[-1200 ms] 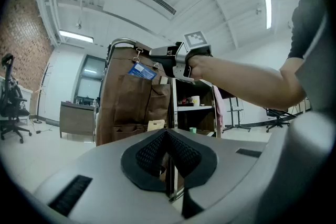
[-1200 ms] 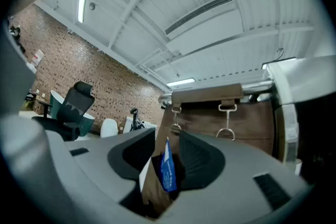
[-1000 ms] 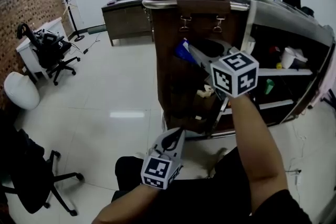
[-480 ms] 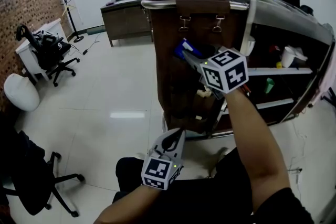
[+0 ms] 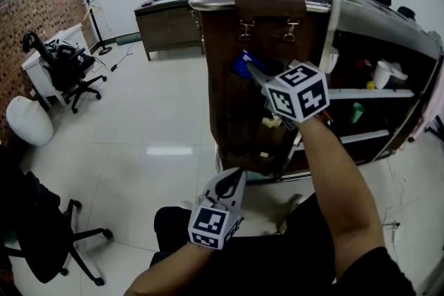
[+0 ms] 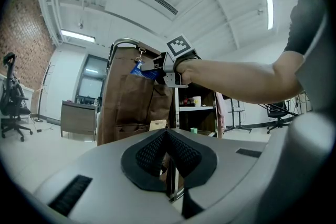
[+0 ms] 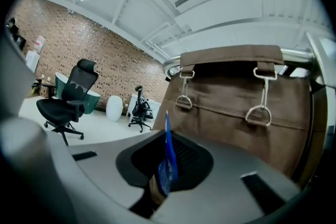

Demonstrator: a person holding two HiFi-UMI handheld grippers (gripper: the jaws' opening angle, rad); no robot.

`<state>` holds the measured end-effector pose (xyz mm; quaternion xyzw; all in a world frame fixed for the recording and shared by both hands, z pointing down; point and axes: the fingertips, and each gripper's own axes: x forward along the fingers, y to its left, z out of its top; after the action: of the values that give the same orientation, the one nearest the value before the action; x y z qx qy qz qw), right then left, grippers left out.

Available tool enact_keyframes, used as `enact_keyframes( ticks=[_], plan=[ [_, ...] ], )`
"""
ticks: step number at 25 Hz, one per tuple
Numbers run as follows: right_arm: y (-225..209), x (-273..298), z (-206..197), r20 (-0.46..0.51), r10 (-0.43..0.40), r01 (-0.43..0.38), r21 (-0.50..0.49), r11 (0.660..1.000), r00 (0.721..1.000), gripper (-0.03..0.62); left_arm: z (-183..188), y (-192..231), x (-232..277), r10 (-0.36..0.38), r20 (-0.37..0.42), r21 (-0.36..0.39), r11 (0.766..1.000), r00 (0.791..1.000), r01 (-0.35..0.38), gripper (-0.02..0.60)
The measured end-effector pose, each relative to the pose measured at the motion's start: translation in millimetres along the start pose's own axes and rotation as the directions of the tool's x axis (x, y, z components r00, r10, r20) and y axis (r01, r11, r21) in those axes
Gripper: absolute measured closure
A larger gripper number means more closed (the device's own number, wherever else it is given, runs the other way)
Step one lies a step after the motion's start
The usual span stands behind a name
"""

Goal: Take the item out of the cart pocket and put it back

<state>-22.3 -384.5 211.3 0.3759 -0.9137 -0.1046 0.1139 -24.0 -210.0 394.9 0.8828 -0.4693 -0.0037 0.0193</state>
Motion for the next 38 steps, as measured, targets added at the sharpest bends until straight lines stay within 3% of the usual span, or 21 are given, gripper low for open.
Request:
enact_keyframes(
  ticks=[17,26,38],
  plan=[
    [-6,-37,51,0.123,-0.022,0.024,-0.016,1.000,0.992,0.568,0,1,0,0.007,0.000,0.010,1.000,1.000,-0.007,0.581],
    [15,-82,85,0.220,0.010,-0.001,-0.042,0.999,0.975,0.568,-1,-2,0,-0.002,-0.003,0.010,1.000,1.000,0.002,0.581],
    [43,-143,56,0.244,-0.007,0.003,0.015,1.000,0.970,0.568,-1,-7,-1,-0.010,-0.005,0.023,1.000,1.000,0.010,0.581]
  ],
)
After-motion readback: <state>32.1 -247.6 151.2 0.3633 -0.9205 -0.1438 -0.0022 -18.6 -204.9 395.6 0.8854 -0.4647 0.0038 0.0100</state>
